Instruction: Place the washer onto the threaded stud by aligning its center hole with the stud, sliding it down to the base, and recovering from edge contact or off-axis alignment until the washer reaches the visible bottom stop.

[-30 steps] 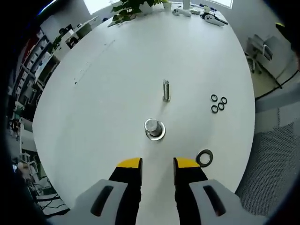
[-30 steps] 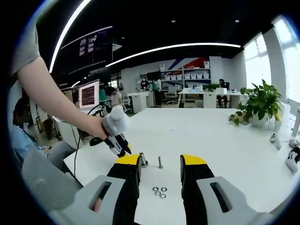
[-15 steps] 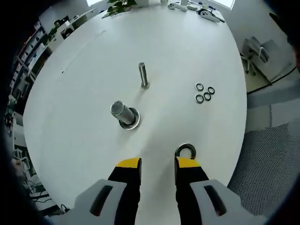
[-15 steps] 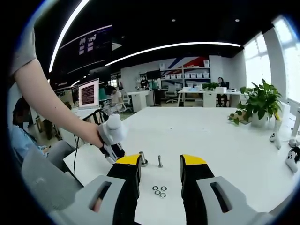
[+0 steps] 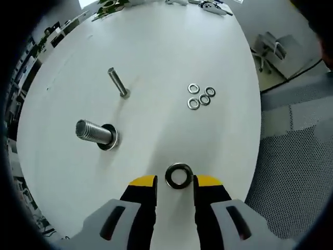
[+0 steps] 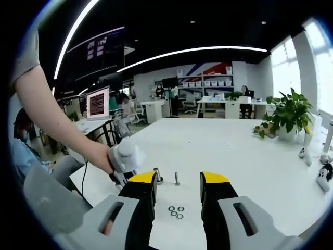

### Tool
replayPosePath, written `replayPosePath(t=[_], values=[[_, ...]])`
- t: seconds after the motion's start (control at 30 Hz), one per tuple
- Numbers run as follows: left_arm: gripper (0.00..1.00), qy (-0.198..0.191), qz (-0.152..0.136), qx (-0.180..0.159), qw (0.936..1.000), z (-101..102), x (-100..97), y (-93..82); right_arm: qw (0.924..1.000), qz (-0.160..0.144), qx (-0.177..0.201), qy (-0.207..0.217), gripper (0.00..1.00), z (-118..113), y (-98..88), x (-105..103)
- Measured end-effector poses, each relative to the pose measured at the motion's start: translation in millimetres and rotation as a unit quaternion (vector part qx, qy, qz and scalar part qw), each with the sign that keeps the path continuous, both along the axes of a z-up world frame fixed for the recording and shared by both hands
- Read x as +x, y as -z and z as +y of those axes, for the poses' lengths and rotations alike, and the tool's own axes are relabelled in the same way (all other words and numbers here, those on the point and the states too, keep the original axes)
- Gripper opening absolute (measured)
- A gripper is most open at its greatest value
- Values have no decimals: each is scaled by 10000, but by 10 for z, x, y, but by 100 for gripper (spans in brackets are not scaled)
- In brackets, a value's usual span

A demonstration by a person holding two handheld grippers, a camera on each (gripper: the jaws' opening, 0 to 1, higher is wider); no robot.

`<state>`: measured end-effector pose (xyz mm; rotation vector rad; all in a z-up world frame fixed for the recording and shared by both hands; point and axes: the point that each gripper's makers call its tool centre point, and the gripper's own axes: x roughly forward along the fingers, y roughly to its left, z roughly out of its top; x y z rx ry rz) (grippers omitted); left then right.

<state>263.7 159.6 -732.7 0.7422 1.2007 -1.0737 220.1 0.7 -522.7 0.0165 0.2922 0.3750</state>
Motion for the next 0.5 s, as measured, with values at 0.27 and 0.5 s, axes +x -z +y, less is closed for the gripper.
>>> replayPosePath(t=[0.27,0.5], values=[[26,145,-12,86,9999,-44,-54,49,10000,-11,19,1,35,-2,-5,-2],[25,414,-135,200,9989,-65,-79,90,10000,-14,11,-13,35,0,-5,-6]])
